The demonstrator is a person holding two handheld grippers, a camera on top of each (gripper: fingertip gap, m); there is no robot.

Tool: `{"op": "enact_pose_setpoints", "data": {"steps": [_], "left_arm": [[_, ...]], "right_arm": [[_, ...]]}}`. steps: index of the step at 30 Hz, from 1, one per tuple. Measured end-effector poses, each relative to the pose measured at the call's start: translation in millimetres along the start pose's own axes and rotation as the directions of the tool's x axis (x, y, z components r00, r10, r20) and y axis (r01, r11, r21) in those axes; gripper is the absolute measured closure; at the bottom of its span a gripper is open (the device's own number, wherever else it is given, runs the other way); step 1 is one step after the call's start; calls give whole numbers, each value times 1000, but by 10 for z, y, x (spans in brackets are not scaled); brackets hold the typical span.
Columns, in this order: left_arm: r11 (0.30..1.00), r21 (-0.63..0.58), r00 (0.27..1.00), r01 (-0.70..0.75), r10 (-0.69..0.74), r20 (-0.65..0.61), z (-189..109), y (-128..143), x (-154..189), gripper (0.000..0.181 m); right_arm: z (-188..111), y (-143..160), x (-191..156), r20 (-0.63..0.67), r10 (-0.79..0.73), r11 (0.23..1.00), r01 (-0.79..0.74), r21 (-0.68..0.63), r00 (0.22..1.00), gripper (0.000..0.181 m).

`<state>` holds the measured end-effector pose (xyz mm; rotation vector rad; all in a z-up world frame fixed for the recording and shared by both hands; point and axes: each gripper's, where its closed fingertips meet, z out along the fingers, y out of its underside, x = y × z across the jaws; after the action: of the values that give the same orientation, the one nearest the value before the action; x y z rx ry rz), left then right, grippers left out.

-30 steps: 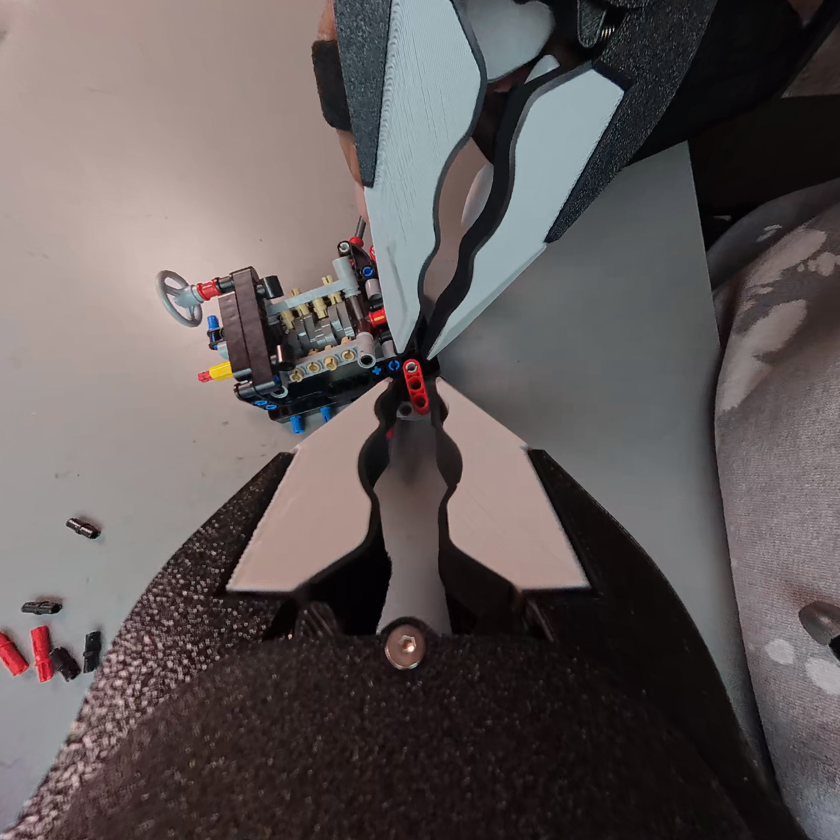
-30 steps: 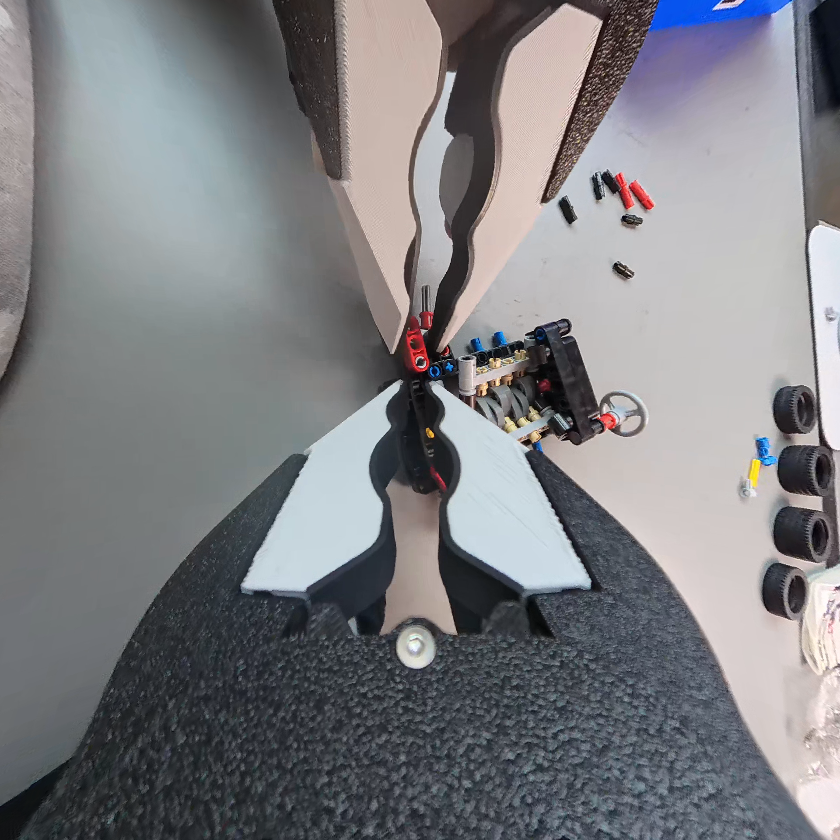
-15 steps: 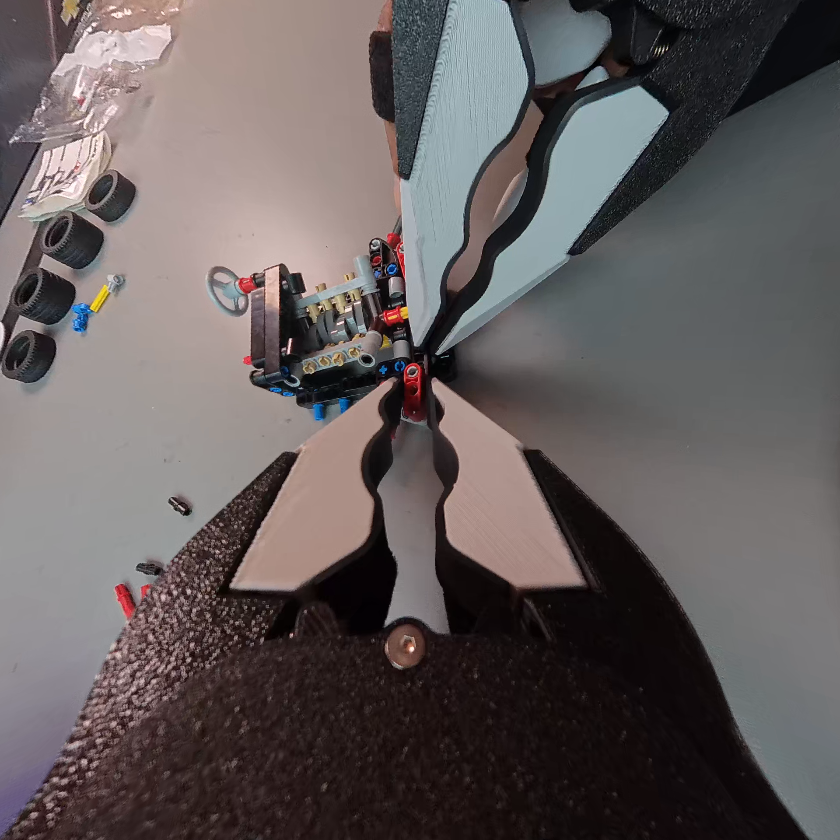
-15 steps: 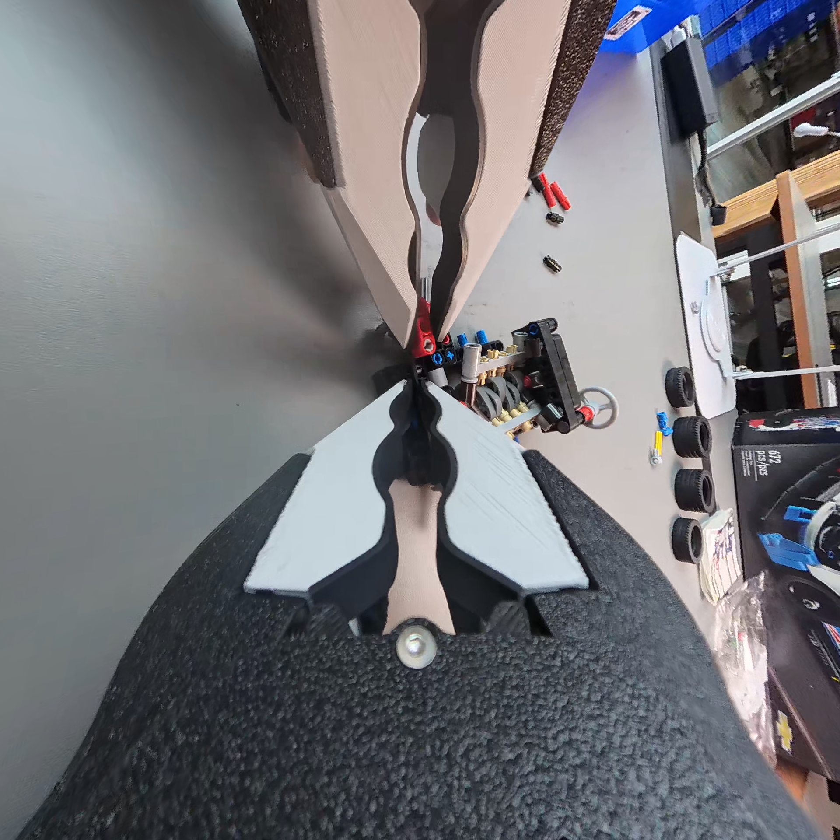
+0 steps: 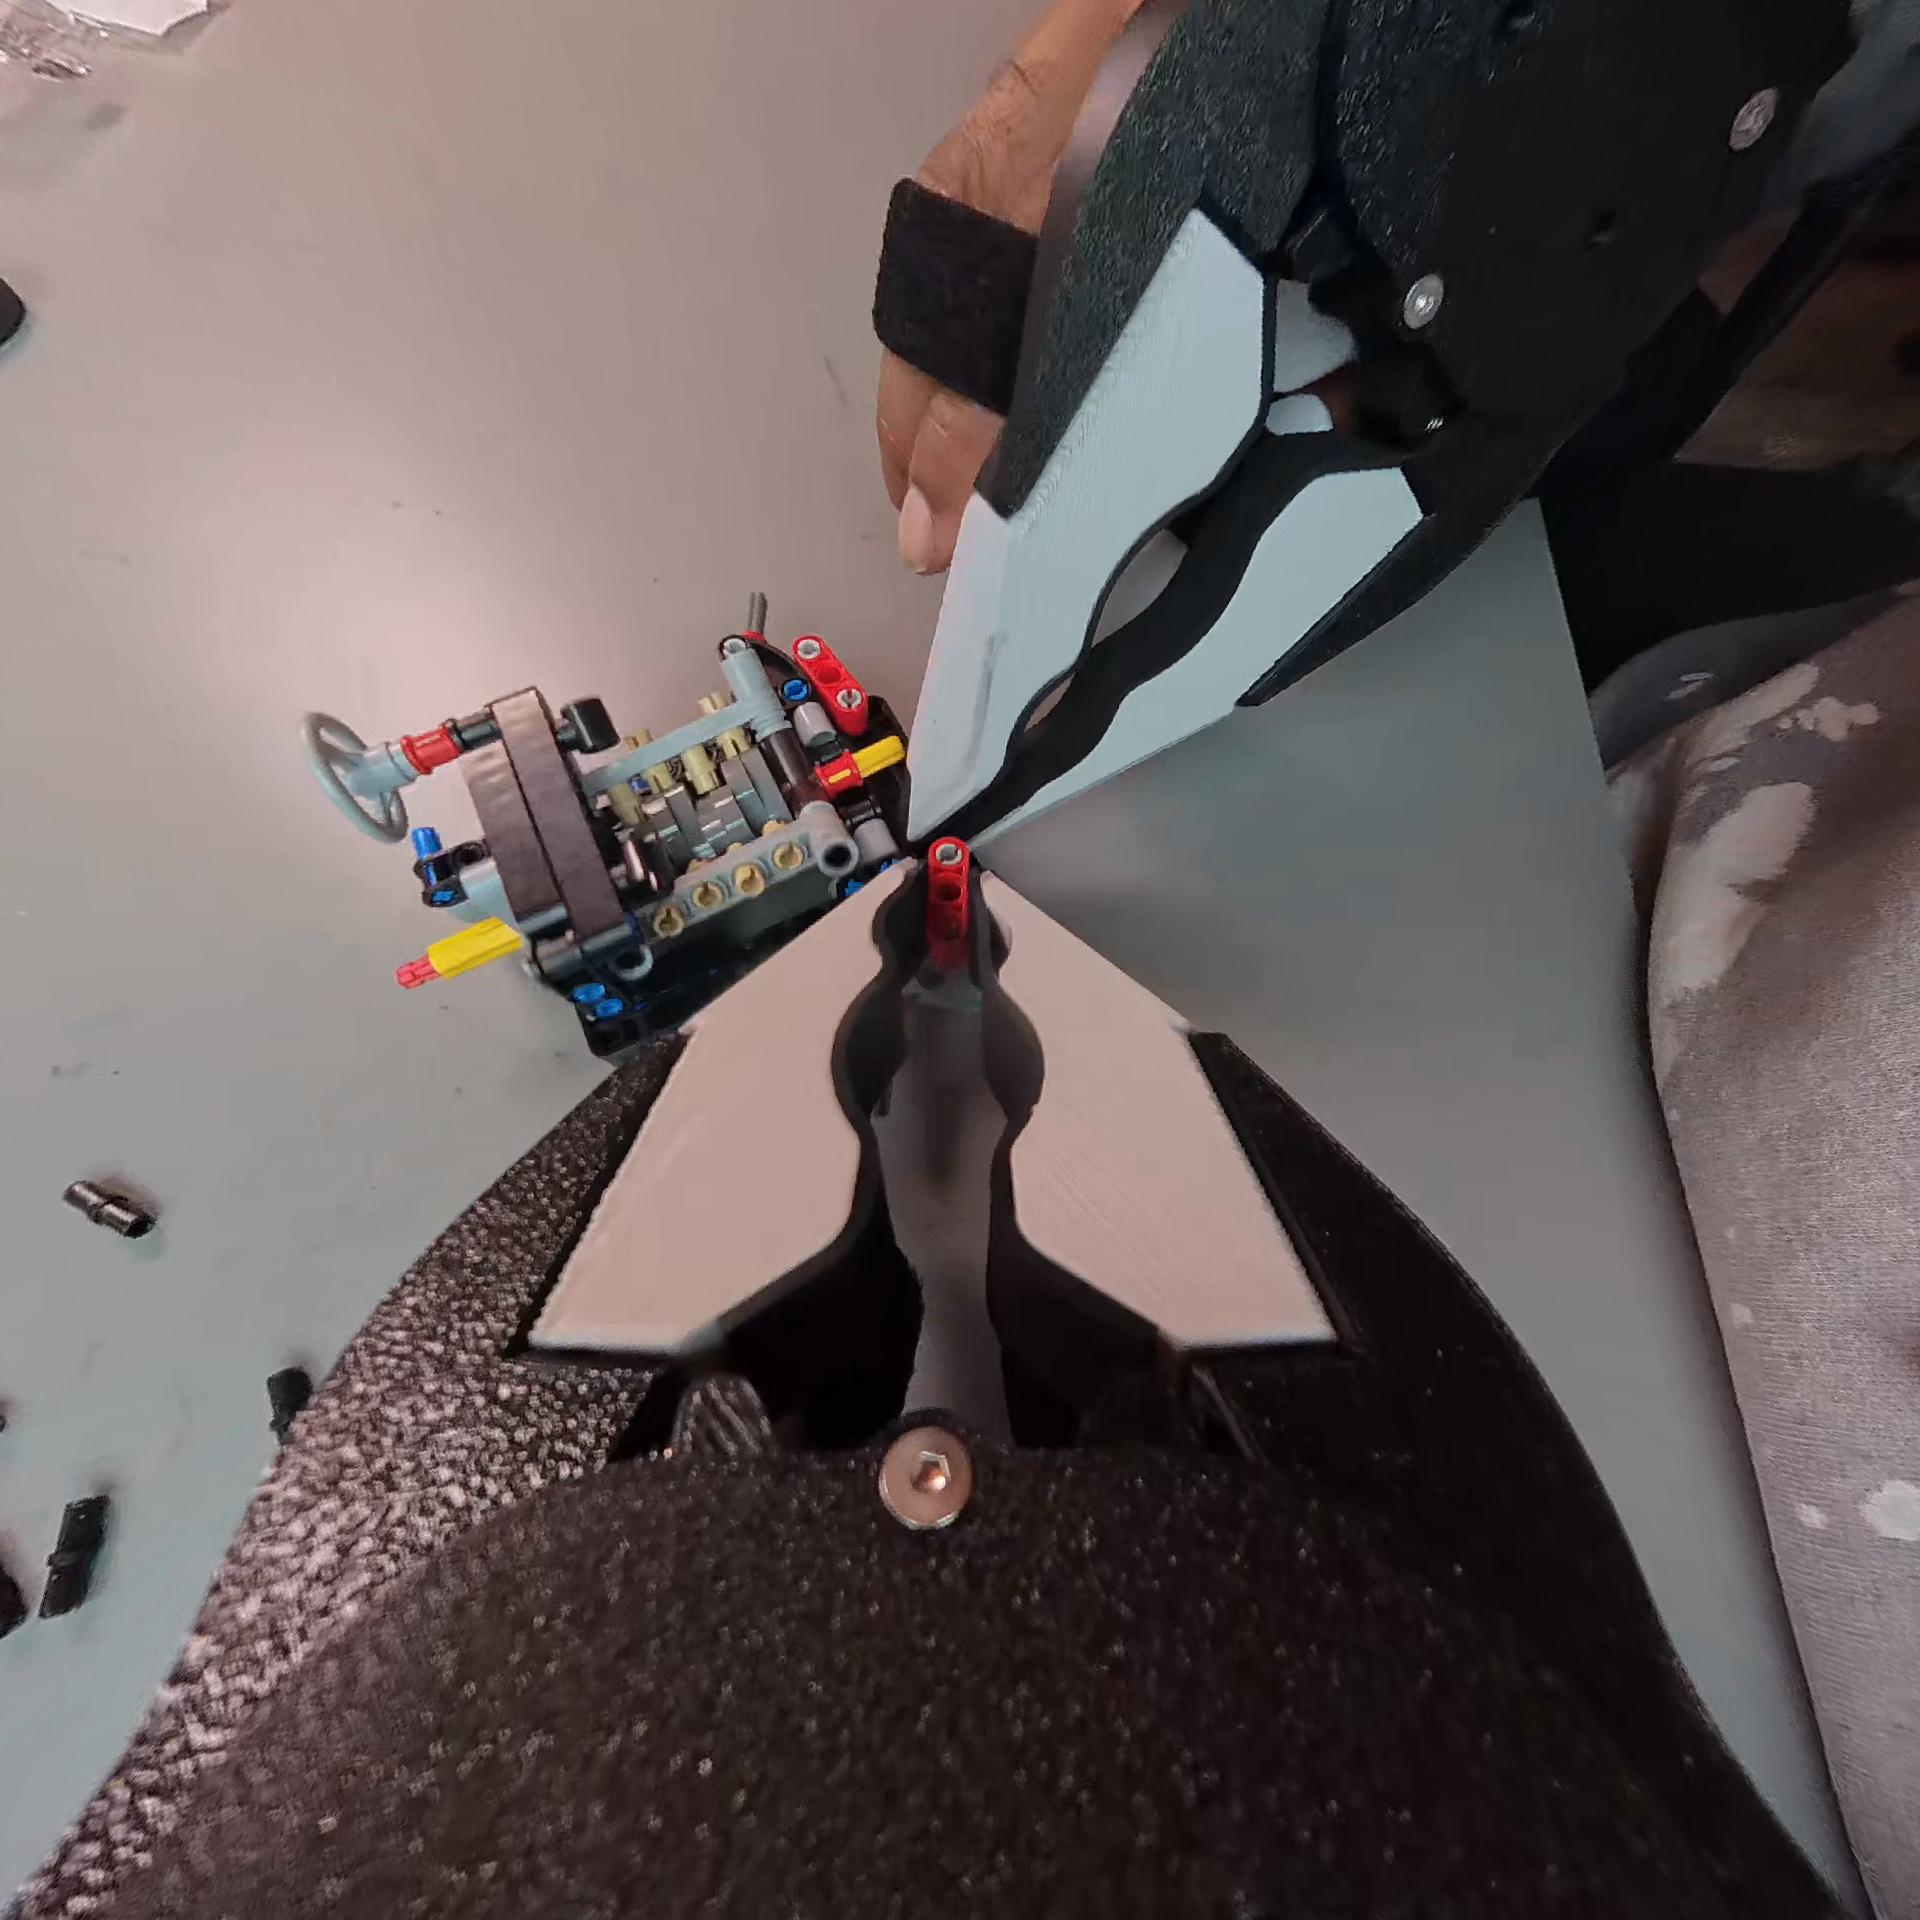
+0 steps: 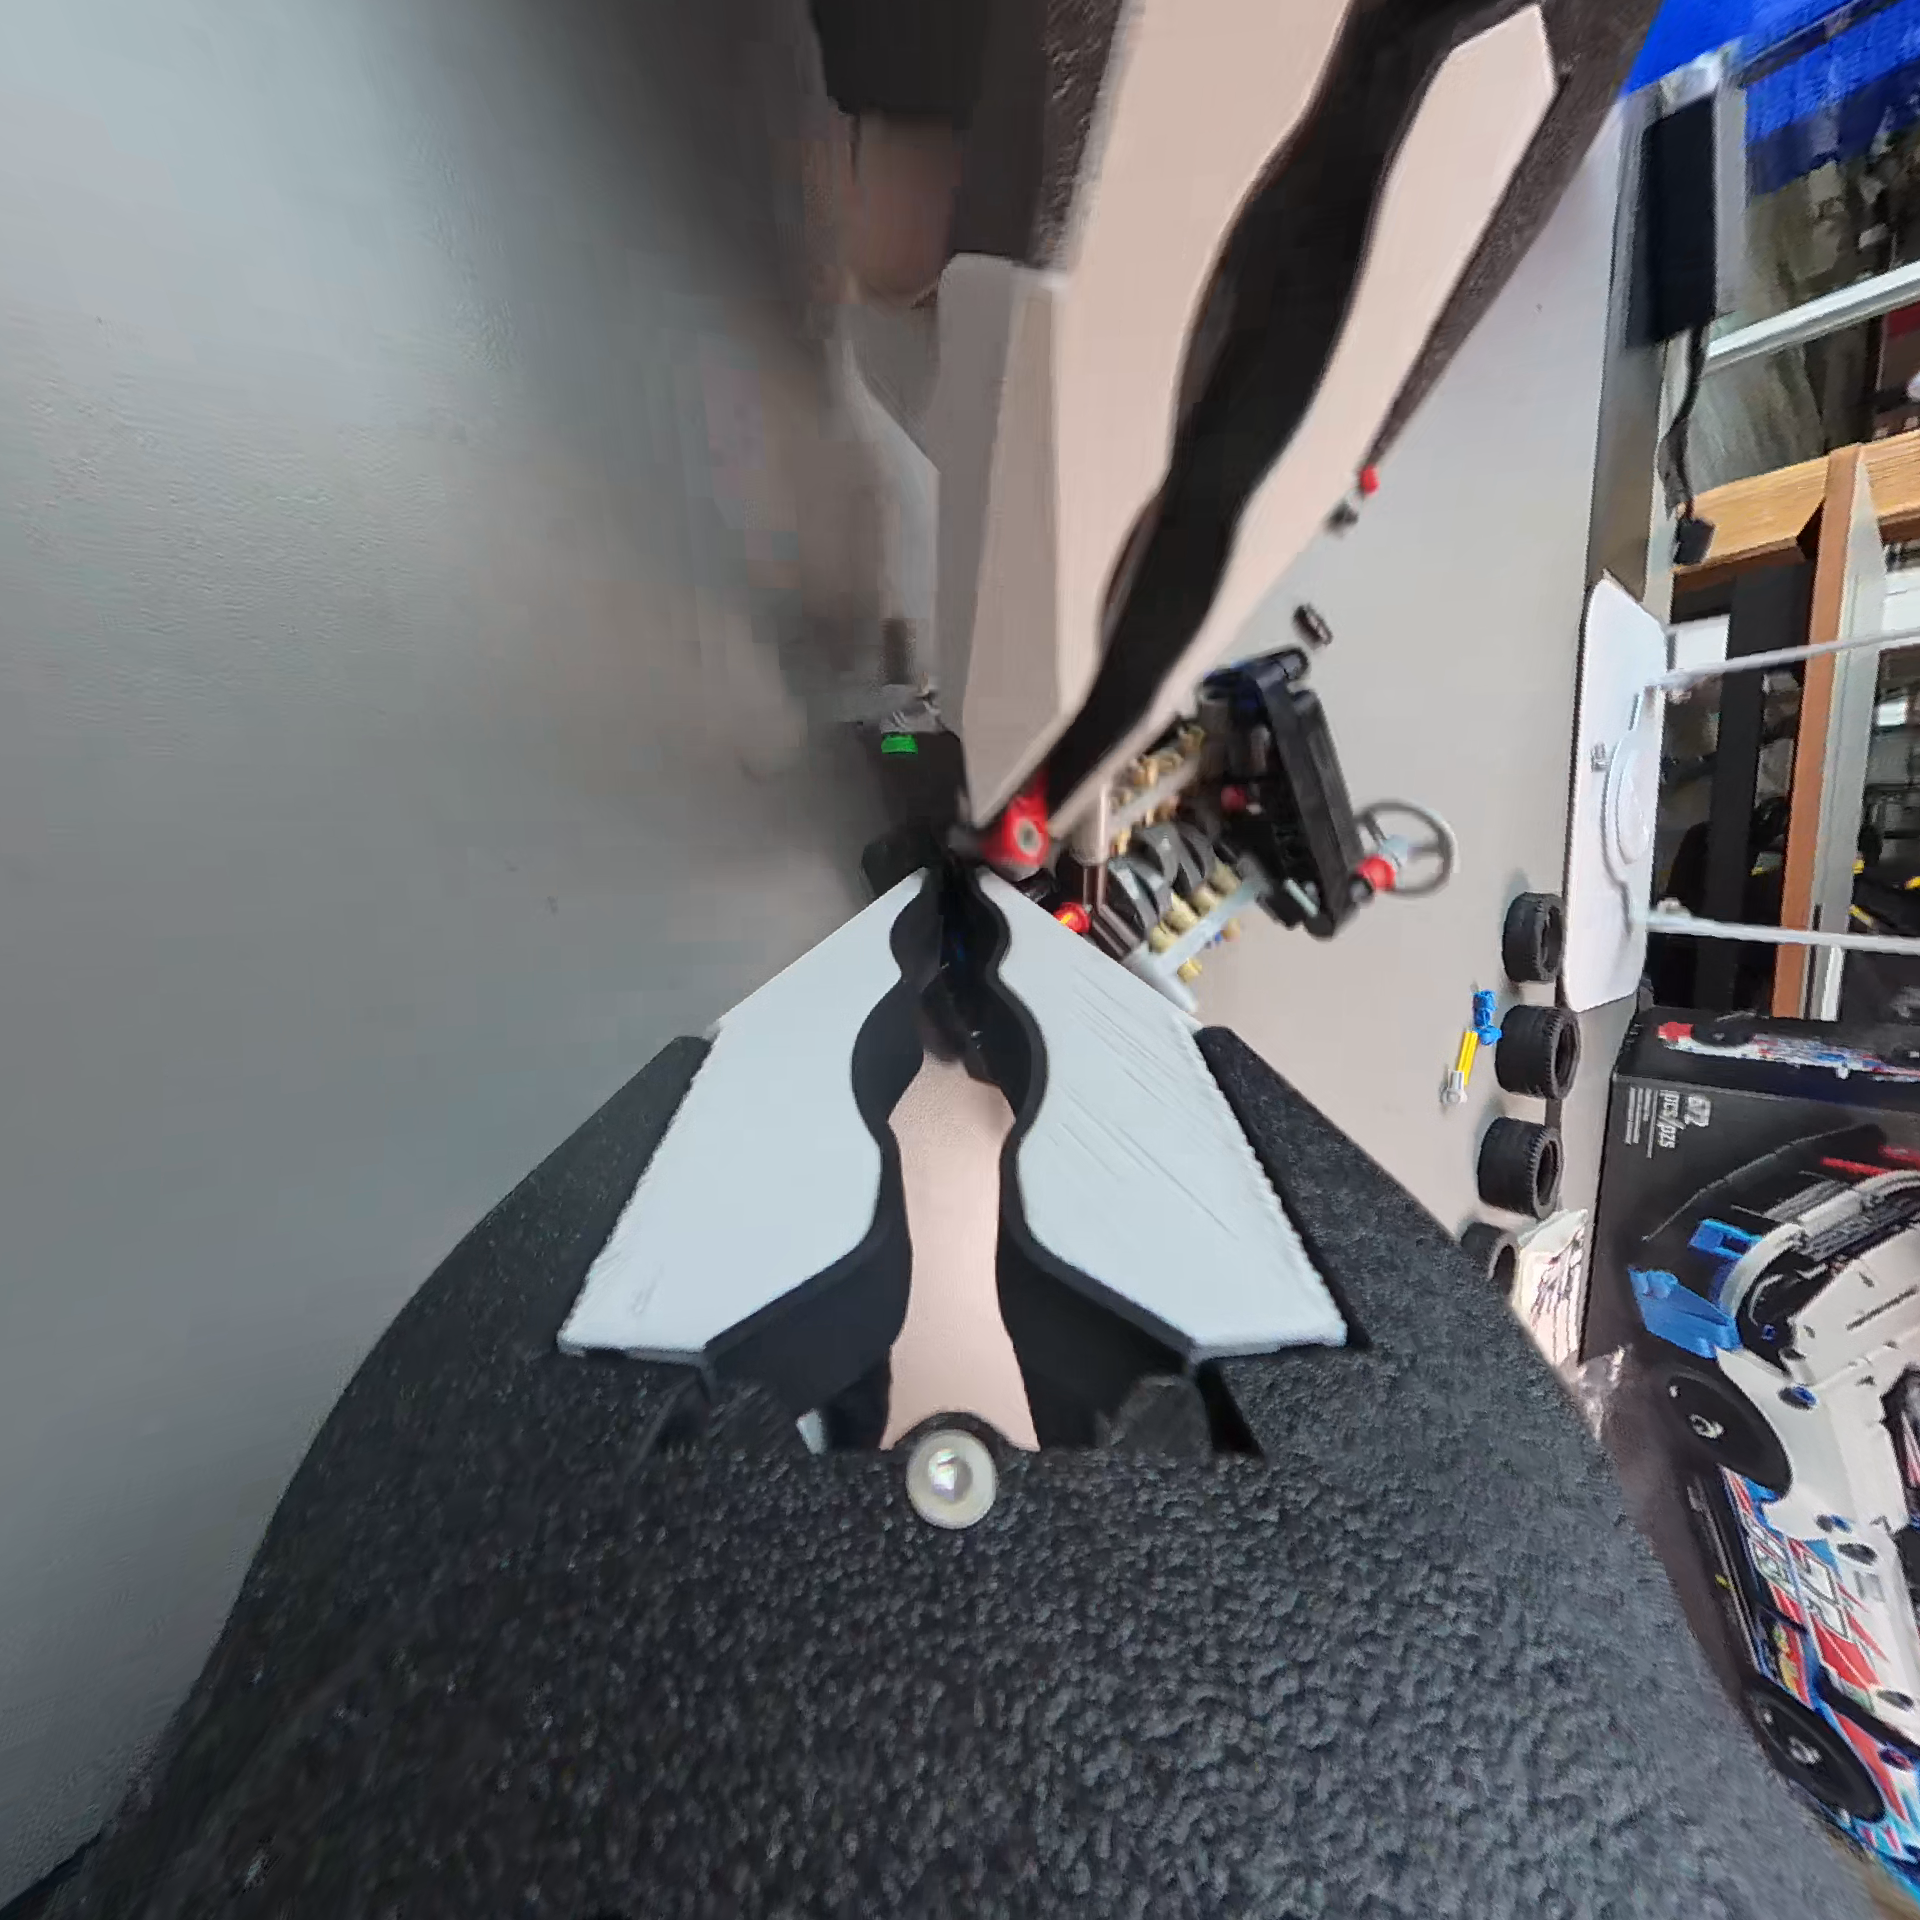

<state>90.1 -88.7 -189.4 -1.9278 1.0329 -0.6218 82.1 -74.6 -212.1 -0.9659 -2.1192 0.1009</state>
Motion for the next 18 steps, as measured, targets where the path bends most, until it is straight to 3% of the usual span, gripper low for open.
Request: {"op": "enact_pose_setpoints", "data": {"steps": [1,4,9,18], "left_arm": [[995,92,998,43,-39,-46,-52,-196,55,175],[993,117,998,-32,26,52,-175,-398,-168,175],[983,155,985,101,-121,125,-523,-285,-554,175],[937,328,991,119,-133,20,-759,-421,-477,174]], "right_arm": [[18,-28,-1,1,-10,1000,10,9,1000,177],[43,-58,14,25,-36,999,36,2,999,177],[39,-65,45,32,84,995,-86,53,996,175],[-261,-246,189,132,380,876,-402,267,916,166]]}}
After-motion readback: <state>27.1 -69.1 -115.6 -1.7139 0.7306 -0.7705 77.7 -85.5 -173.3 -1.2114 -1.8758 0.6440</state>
